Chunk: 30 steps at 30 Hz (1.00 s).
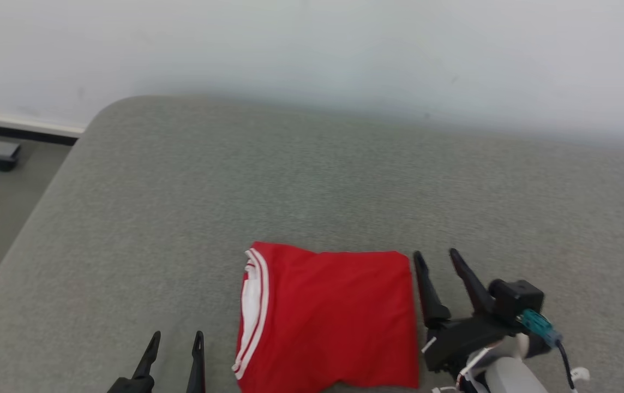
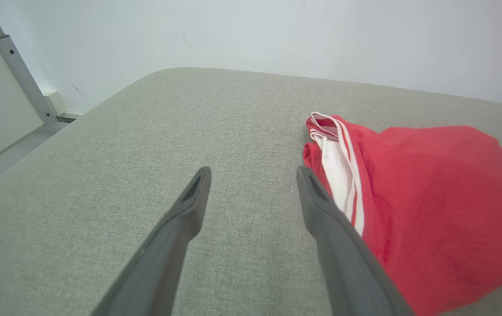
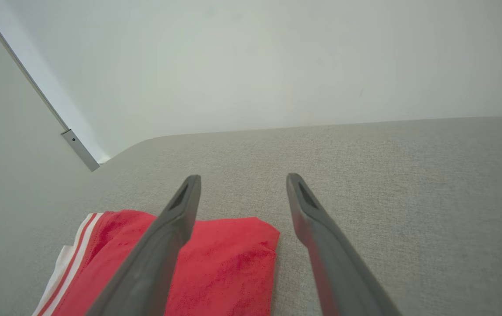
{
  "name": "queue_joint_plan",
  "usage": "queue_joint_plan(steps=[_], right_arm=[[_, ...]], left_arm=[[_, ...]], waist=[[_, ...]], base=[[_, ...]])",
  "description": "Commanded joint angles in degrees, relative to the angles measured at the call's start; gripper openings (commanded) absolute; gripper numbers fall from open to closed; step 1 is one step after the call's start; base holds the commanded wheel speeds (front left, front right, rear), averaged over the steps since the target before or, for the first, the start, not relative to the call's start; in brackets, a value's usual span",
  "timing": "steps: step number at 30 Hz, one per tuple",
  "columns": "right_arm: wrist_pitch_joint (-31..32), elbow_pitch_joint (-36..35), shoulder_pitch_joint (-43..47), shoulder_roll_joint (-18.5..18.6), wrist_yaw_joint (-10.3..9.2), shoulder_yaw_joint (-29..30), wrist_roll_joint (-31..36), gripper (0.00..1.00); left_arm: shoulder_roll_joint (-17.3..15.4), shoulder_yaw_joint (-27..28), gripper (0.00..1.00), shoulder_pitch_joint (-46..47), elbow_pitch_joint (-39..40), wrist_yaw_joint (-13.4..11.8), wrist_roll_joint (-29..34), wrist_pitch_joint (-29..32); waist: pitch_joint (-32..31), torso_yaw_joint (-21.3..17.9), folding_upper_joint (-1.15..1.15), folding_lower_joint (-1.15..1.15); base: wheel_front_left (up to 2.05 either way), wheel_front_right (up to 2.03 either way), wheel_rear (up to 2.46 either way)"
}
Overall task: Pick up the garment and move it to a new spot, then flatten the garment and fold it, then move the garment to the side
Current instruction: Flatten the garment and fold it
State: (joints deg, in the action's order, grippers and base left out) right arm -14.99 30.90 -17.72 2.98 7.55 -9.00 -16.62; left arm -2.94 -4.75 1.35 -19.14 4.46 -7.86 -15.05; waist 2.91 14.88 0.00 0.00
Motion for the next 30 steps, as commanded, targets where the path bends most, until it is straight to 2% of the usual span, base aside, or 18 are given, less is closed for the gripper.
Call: queue_joint_plan(steps=[1,11,30], right_arm=[[-0.19,-0.47,1.12,-0.05,-0.14,1.02,0.96,1.00],[-0.20,-3.57,6.87,-0.14,-0.14,8.16,5.26,1.00],[-0.19,-6.27,10.87,-0.14,-0.14,10.07,9.34,1.00]], left_arm=[[0.08,0.27,1.00,0.45,0.38,-0.16,0.54,-0.17],[0.07,2.48,1.00,0.52,0.53,0.04,1.12,-0.16],[0.07,6.03,1.00,-1.04,1.38,0.05,2.16,-0.16]], waist=[[-0.05,-3.24,0.00,0.00],[-0.32,-9.14,0.00,0.00],[-1.61,-14.20,0.00,0.00]], base=[[0.00,0.00,0.00],[0.00,0.00,0.00],[0.00,0.00,0.00]])
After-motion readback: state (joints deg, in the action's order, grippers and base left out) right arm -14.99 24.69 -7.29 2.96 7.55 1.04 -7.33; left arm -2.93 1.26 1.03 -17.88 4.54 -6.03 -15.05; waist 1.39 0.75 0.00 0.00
